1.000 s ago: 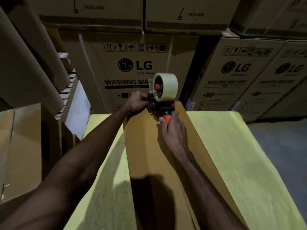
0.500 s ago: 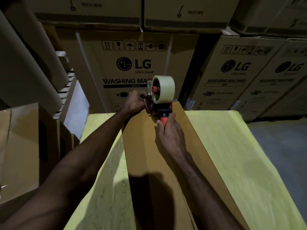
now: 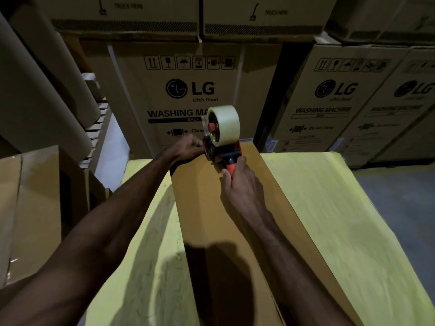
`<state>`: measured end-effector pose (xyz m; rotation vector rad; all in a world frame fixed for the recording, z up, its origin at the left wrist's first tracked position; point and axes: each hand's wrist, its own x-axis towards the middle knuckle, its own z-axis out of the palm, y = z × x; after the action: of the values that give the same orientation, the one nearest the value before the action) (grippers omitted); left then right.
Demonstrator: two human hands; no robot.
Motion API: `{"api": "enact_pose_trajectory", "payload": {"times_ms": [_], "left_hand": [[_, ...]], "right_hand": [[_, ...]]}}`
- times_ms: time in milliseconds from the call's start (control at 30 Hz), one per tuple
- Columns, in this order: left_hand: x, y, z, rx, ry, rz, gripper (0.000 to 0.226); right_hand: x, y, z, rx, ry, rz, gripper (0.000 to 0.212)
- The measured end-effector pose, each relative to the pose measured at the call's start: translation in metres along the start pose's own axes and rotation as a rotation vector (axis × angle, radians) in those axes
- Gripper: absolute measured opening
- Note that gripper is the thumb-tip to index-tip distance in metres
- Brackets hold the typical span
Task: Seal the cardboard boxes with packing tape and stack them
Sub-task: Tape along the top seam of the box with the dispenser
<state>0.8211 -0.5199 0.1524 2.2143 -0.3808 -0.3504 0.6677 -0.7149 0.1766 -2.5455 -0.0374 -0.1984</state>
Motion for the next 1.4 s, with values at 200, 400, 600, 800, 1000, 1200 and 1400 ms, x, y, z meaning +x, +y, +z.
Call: {"api": "enact_pose_trajectory", "payload": {"times_ms": [200, 400, 600, 800, 1000, 1200, 1400], "left_hand": [[-0.002, 0.0, 0.006, 0.007, -0.001, -0.009, 0.041], [-0.003, 0.01, 0.007, 0.129, -0.006, 0.054, 0.045], [-0.005, 0.007, 0.01, 0.109, 0.05, 0.031, 0.028], [-0.013, 0.015, 0.01, 0.139, 0.033, 0.039, 0.025], [-0.037, 0.032, 0.031, 0.349, 0.186, 0.076, 0.029], [-0.065, 0.043, 0.062, 0.472, 0.175, 0.387, 0.022], [-0.064, 0.029, 0.059, 0.516, 0.021, 0.367, 0.025]], "right_hand": [[-0.002, -0.007, -0.007, -0.025, -0.042, 0.006, 0.04], [0.0, -0.013, -0.036, -0.052, -0.146, 0.065, 0.038], [-0.05, -0.021, -0.069, -0.15, -0.266, 0.057, 0.042], [-0.087, -0.025, -0.123, -0.299, -0.459, 0.152, 0.033], [-0.095, -0.037, -0.127, -0.267, -0.474, 0.199, 0.041], [-0.091, -0.045, -0.135, -0.286, -0.486, 0.209, 0.034], [-0.097, -0.055, -0.131, -0.291, -0.484, 0.214, 0.037]]}}
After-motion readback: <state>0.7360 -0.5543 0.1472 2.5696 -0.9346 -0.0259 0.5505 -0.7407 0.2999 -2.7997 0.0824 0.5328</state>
